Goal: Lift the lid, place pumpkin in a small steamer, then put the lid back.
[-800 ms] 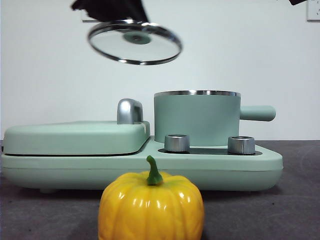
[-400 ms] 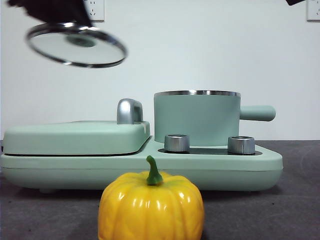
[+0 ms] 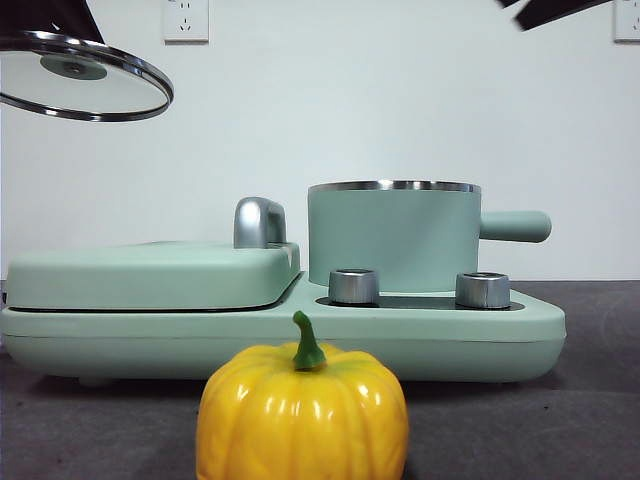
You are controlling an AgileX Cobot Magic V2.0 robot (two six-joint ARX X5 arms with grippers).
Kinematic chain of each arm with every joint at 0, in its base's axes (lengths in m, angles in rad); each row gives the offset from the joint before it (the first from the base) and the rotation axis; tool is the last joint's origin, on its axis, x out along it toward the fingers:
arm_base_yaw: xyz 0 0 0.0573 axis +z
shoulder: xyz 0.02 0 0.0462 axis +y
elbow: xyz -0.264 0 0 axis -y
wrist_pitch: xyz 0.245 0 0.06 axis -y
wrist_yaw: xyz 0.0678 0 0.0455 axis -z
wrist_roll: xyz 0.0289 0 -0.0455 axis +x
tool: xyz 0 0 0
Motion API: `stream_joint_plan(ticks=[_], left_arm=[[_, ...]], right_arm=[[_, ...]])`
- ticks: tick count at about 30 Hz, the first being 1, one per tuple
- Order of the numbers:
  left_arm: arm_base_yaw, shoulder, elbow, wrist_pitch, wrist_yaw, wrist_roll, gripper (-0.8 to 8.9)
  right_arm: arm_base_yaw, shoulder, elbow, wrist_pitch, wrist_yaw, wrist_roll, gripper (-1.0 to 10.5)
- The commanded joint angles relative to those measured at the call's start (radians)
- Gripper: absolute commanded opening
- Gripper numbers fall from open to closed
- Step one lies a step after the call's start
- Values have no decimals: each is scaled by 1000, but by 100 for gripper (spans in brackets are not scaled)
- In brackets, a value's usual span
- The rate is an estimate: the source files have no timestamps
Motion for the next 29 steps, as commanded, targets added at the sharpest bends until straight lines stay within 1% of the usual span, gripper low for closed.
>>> stream_joint_plan(ticks=[1, 8, 10, 16, 20, 25, 29], left_arm=[[-5, 4, 13, 28, 3, -3, 11], [-5, 3, 13, 39, 3, -33, 11], [-5, 3, 13, 43, 3, -33, 11], [-5, 4, 13, 55, 3, -33, 11], [-5, 4, 13, 58, 3, -33, 11], [-5, 4, 13, 66, 3, -33, 11], [-5, 4, 13, 67, 3, -31, 11]], right_arm=[[74, 49, 19, 2, 1, -15, 365], [239, 195, 19, -2, 35, -16, 378], [269, 232, 19, -2, 35, -23, 379], [335, 338, 19, -10, 53, -79, 390], [377, 380, 19, -10, 53, -88, 431], [425, 421, 19, -3, 64, -98, 432], [456, 469, 19, 25, 93, -114, 433]])
